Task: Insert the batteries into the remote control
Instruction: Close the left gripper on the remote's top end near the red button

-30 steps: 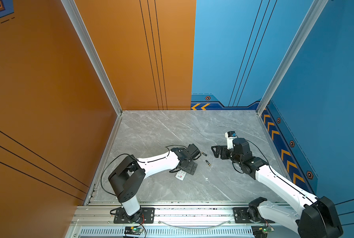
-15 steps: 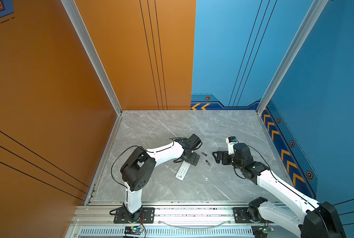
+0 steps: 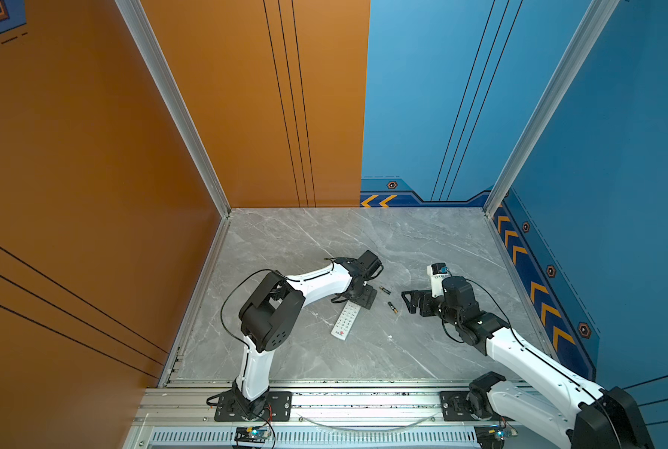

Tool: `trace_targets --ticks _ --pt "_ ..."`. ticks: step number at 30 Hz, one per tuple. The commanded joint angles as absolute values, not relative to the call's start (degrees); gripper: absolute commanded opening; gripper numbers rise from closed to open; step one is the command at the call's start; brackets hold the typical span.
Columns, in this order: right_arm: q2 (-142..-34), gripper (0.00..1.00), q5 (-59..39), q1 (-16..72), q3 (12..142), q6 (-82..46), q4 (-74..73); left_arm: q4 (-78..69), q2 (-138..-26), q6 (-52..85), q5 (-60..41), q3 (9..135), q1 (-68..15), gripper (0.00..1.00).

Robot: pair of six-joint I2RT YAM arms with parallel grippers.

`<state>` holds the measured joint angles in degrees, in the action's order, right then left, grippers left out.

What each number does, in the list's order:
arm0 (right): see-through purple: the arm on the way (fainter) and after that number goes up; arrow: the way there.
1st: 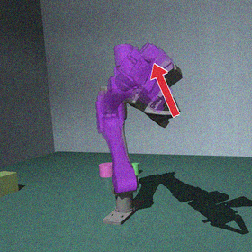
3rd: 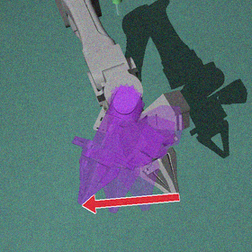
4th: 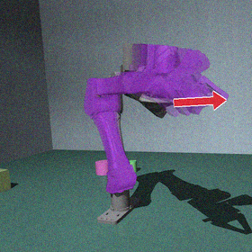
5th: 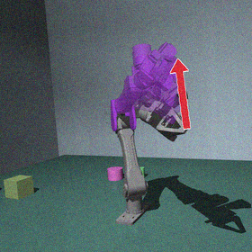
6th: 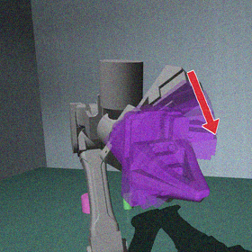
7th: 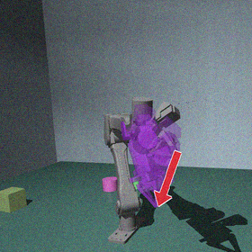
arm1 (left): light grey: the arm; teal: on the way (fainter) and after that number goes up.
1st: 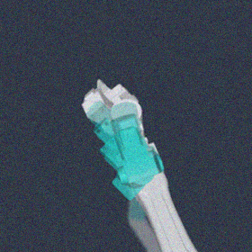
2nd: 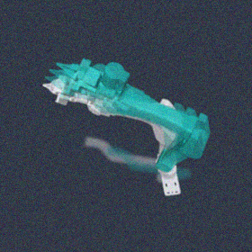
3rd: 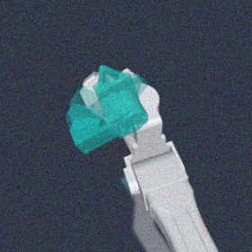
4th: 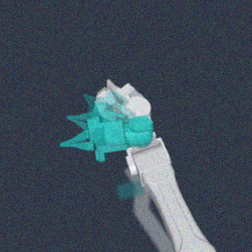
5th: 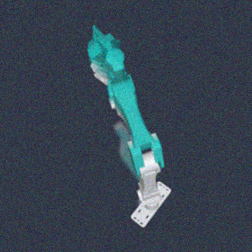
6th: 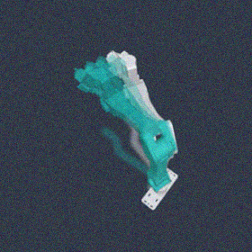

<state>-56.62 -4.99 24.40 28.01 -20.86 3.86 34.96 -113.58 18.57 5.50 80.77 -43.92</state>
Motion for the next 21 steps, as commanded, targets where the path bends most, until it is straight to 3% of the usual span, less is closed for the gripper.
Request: trace_targets --ticks 1,16,21 --pt "-56.43 1.0 -6.27 23.87 27.26 -19.69 2.16 37.42 -115.04 17.85 5.07 82.43 -43.55 0.82" --pt "-55.05 1.0 -8.13 21.63 26.36 -19.21 2.28 38.58 -118.51 17.75 5.8 85.33 -43.87 0.72" --pt "-54.43 1.0 -8.62 20.68 26.27 -19.12 2.53 38.93 -119.26 17.64 5.82 85.86 -43.86 0.63"
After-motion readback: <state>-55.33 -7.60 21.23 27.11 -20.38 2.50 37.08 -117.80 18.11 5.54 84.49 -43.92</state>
